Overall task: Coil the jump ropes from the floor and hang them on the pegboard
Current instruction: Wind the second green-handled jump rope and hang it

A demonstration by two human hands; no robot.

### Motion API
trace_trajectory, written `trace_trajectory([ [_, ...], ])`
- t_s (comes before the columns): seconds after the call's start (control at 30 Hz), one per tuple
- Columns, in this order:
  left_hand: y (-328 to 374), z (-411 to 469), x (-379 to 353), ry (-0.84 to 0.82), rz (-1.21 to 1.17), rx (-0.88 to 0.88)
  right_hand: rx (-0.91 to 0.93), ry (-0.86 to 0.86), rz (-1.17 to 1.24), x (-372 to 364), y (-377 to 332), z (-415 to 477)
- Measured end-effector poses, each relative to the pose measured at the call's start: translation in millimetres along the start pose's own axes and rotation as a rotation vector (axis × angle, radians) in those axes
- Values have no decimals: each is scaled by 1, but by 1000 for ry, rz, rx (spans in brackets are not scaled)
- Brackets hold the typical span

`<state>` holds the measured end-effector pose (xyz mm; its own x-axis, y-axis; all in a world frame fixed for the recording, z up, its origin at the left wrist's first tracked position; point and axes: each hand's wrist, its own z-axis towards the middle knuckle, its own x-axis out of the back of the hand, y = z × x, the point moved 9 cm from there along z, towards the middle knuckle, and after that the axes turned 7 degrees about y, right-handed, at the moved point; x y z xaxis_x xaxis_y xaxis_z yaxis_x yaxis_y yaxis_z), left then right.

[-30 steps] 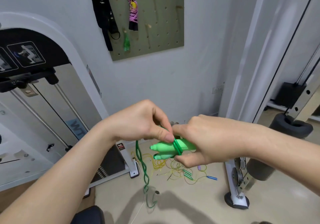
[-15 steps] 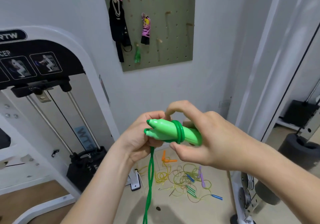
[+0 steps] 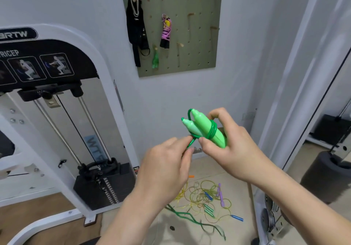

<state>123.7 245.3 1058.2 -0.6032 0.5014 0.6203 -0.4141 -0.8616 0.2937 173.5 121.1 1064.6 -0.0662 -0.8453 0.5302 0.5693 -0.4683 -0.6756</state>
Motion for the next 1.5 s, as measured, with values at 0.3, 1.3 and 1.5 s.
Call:
trace_trajectory([
  [0.3,24,6,1,-73,313,-379,144,-223,-659,-17,-14,1],
  [1.3,-25,31,-52,-537,-1015,492,-257,-406,329,-18,0,8],
  [1.5,-6,0,-87,-464,-1308,734,-468,-328,659,-26,20,-4],
])
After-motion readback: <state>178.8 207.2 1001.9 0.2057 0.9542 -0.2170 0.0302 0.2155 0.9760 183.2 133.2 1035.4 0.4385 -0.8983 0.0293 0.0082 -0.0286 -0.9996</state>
